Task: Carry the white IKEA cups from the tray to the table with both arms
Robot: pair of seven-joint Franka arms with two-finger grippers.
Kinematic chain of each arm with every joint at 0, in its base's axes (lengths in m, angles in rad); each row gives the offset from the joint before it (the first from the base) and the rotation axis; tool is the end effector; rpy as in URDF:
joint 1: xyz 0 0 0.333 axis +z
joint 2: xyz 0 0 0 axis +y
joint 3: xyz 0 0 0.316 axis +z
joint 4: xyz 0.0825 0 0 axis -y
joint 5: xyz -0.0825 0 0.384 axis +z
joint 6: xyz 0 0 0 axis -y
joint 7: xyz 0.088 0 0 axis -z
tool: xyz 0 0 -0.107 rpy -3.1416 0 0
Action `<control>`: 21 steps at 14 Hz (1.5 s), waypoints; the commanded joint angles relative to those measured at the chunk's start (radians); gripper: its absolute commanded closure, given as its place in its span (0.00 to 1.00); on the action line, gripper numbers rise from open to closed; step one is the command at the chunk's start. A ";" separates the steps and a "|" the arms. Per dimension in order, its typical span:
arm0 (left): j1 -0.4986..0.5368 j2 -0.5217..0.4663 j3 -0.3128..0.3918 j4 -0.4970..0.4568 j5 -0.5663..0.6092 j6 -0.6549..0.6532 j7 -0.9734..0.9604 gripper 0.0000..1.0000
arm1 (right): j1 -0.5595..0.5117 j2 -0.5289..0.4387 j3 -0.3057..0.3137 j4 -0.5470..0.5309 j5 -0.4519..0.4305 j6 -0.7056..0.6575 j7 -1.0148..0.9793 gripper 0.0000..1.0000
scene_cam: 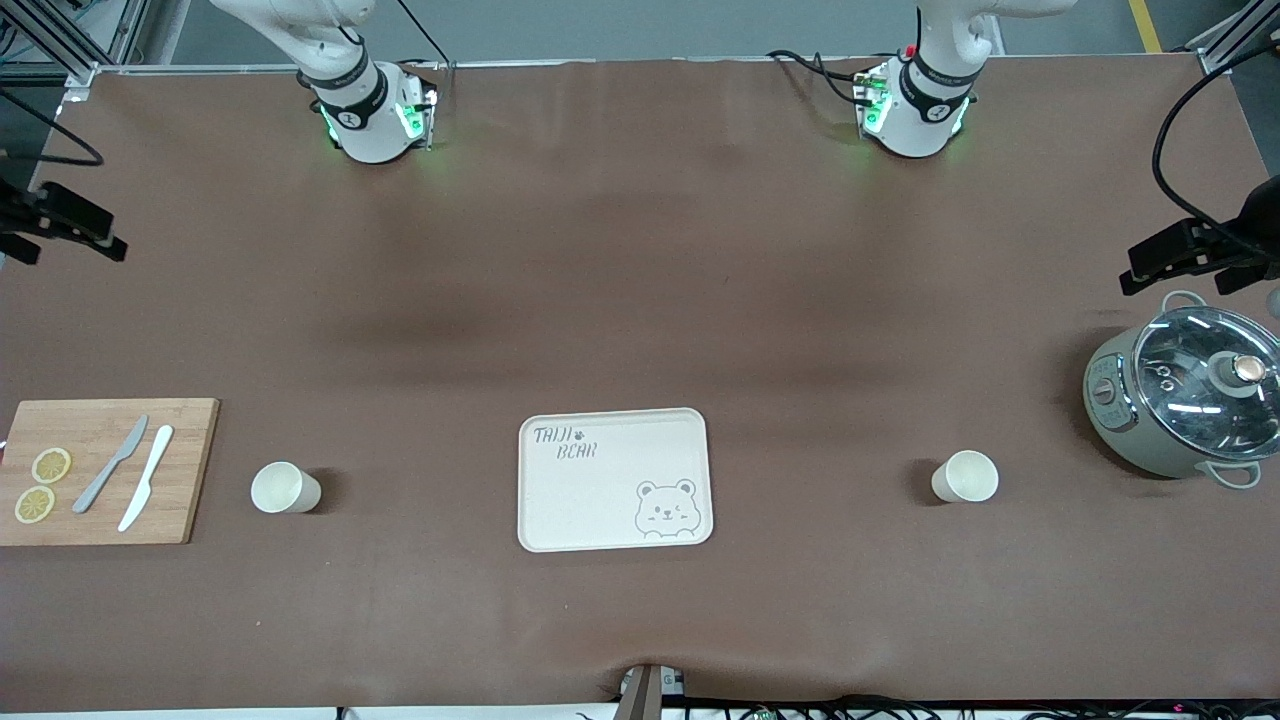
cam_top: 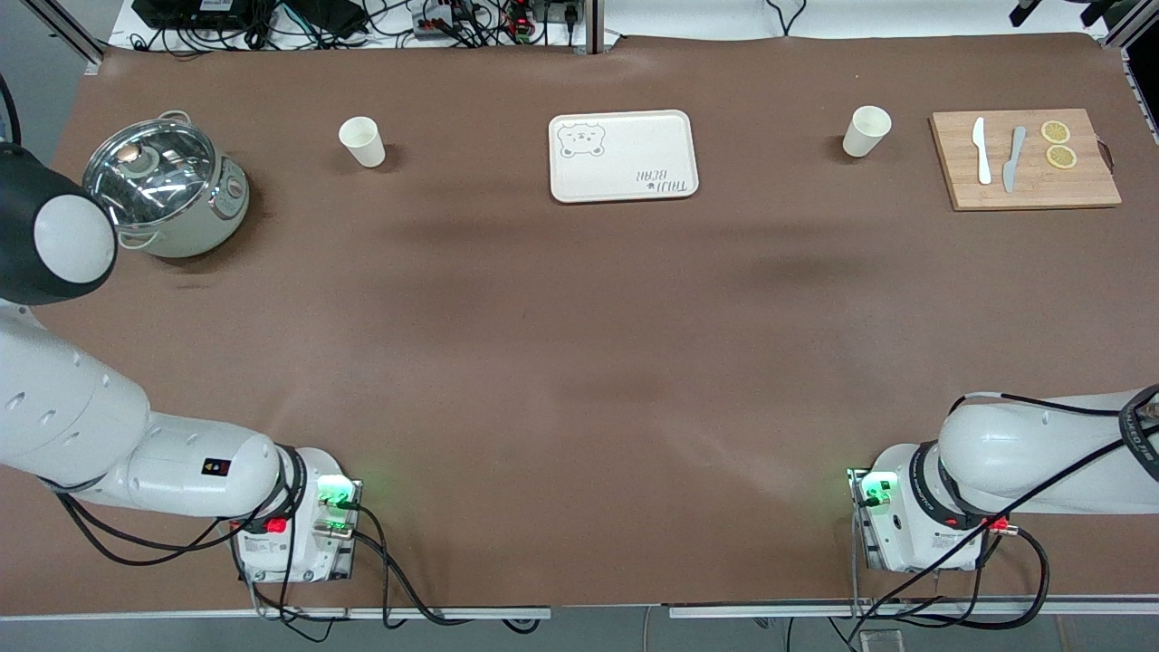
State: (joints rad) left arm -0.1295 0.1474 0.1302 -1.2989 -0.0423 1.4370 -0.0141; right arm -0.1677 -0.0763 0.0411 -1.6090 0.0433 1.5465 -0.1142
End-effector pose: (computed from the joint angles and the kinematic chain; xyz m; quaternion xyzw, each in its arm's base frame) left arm 0.5854 -0.0115 0.6559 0.9999 0.0040 -0.0041 0.0114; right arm 0.5247 -0.0611 0.6457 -0.9998 0.0056 -0.0092 0.0191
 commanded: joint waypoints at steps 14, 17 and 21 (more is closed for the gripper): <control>-0.002 -0.028 -0.011 -0.019 0.044 0.034 -0.010 0.00 | -0.010 0.030 0.014 0.017 -0.103 0.009 0.001 0.00; -0.002 -0.028 -0.011 -0.017 0.044 0.034 -0.012 0.00 | -0.010 0.032 0.014 0.017 -0.103 0.009 0.001 0.00; -0.002 -0.028 -0.011 -0.017 0.044 0.036 -0.010 0.00 | -0.009 0.046 0.014 0.017 -0.102 0.020 -0.001 0.00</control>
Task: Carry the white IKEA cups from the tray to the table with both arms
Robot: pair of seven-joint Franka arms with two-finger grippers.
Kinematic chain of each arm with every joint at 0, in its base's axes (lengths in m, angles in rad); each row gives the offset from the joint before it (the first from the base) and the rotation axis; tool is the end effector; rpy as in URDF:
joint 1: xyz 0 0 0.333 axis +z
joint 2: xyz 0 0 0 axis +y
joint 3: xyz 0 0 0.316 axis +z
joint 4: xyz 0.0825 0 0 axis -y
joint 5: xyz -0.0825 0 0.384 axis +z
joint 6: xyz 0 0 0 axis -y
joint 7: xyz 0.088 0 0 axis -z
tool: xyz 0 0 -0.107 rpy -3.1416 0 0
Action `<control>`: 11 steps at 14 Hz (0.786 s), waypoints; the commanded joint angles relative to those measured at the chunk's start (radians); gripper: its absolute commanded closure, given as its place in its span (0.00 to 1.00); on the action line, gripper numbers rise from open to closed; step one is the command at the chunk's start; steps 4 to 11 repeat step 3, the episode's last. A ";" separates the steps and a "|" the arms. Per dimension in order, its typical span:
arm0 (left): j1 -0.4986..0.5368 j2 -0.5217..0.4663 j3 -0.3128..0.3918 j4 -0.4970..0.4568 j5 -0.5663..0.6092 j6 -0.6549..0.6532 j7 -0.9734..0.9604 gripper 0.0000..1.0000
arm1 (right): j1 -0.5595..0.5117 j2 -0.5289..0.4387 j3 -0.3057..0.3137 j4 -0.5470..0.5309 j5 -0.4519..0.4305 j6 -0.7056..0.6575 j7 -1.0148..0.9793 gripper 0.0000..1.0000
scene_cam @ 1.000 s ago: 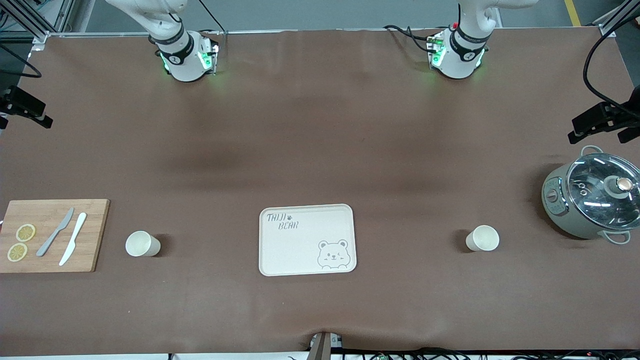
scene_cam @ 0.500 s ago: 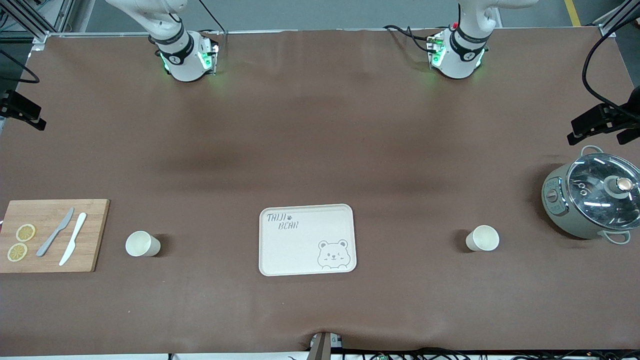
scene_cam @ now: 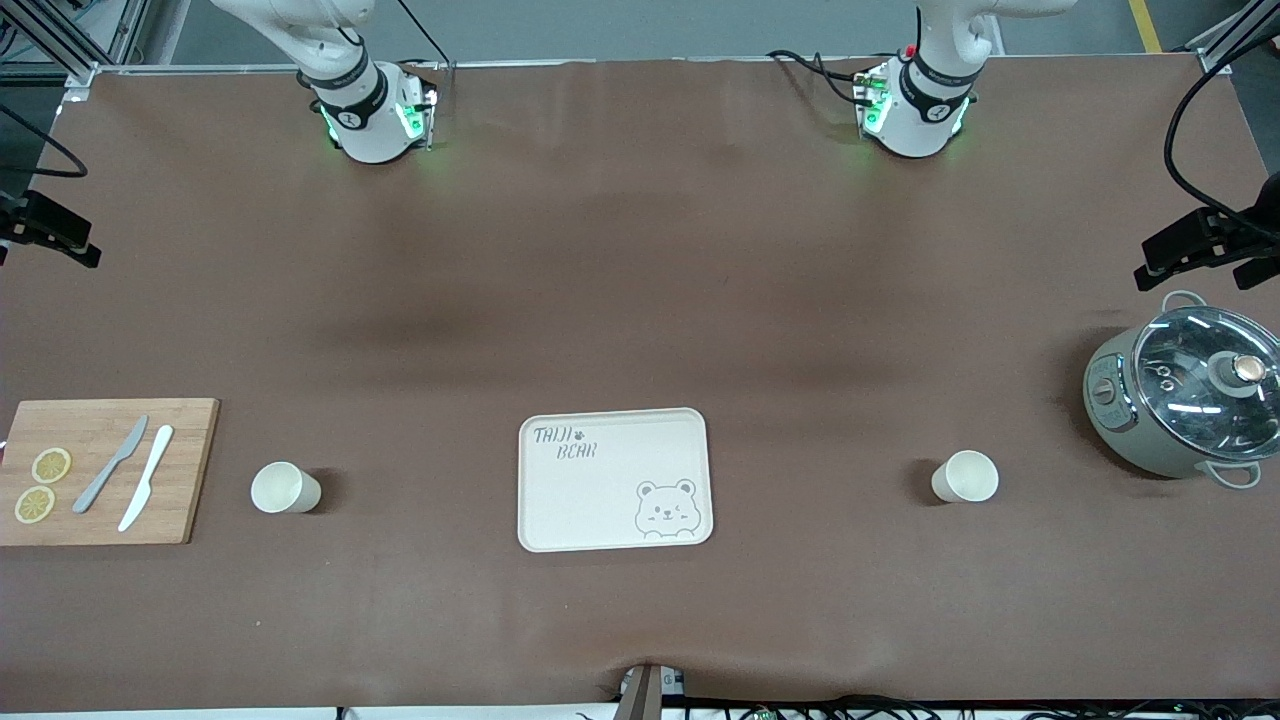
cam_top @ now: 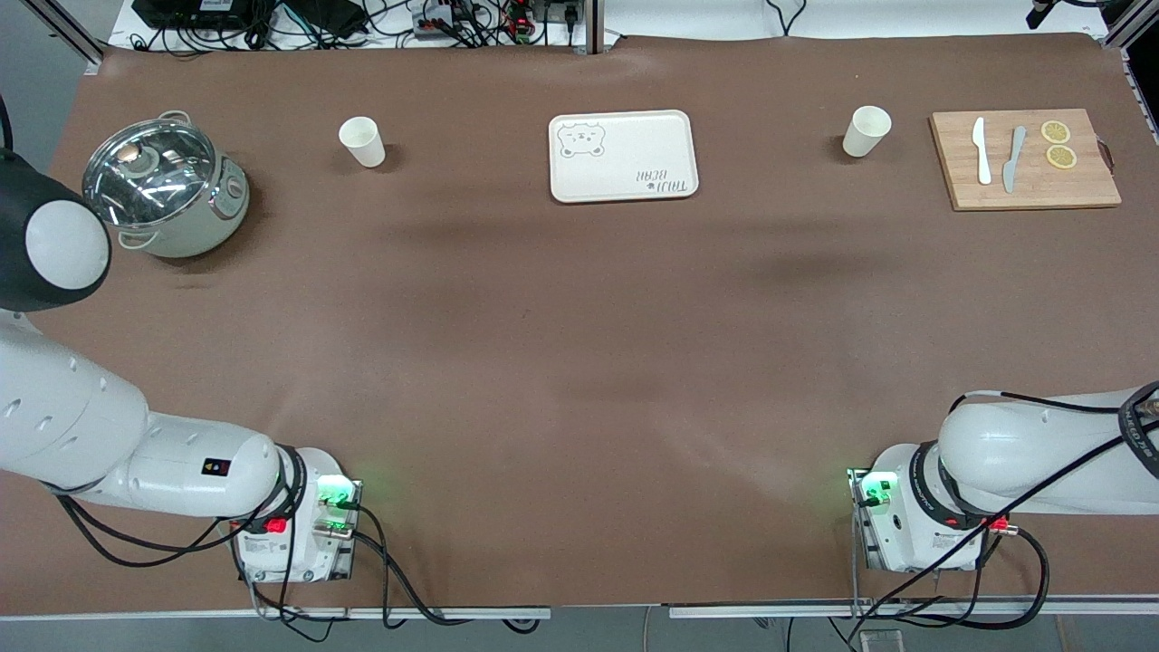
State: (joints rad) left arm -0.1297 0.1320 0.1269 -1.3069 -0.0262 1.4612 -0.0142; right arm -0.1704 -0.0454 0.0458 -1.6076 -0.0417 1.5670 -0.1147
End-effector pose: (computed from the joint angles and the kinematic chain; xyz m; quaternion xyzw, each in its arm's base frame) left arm 0.5832 -0.0108 0.6632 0.9999 0.0035 0.0116 0.0048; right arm 0.5352 -0.0709 0.6317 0.9997 -0.0051 -0.0003 0.0220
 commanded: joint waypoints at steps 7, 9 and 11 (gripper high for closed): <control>-0.002 -0.012 -0.007 -0.011 0.028 0.011 -0.009 0.00 | -0.009 0.015 0.009 0.015 -0.015 0.001 0.000 0.00; -0.002 -0.012 -0.007 -0.011 0.028 0.011 -0.009 0.00 | -0.009 0.015 0.009 0.015 -0.015 0.001 0.000 0.00; -0.002 -0.012 -0.007 -0.011 0.028 0.011 -0.009 0.00 | -0.009 0.015 0.009 0.015 -0.015 0.001 0.000 0.00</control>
